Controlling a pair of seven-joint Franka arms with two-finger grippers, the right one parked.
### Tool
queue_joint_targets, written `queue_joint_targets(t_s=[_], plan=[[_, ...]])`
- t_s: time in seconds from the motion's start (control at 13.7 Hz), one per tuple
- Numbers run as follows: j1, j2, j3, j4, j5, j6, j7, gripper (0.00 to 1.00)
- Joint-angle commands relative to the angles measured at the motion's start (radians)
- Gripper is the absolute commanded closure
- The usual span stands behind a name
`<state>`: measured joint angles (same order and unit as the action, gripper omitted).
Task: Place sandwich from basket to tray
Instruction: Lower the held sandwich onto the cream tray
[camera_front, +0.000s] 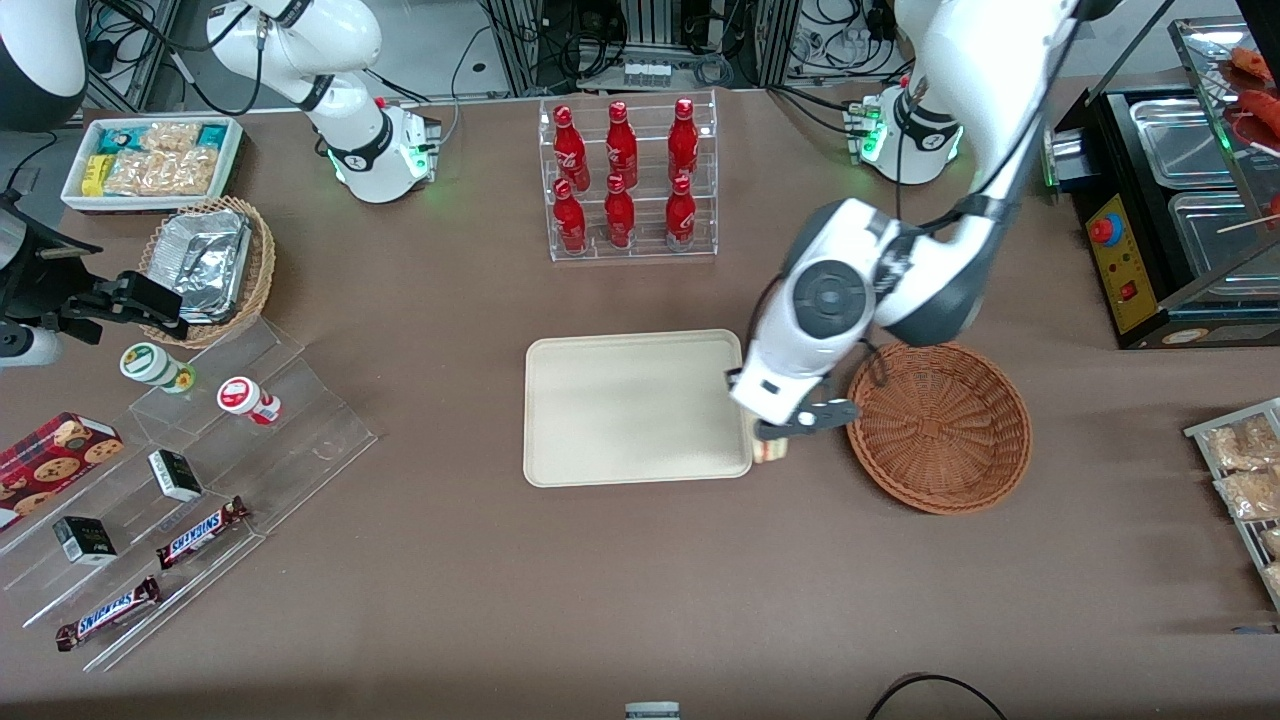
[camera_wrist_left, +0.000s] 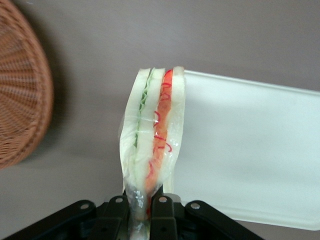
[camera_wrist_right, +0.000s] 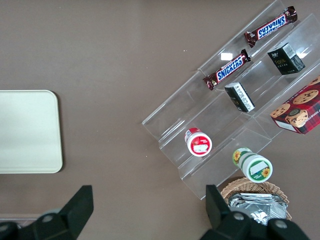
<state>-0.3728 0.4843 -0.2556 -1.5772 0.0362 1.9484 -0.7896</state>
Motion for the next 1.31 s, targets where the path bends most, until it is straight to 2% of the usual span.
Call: queue_joint_targets(t_s=[0.0,0.29,0.66,1.24], plan=[[-0.084,0.086,0.012,0.107,0.008,-0.034,0.007,1.00],[-0.182,0.229,0.015,0.261,0.048,-0.040,-0.103,1.00],[-0.264,0.350,0.018,0.403,0.051,-0.040,-0.227,1.00],[-0.290,0.396,0.019,0.417,0.074,-0.022,-0.301,1.00]])
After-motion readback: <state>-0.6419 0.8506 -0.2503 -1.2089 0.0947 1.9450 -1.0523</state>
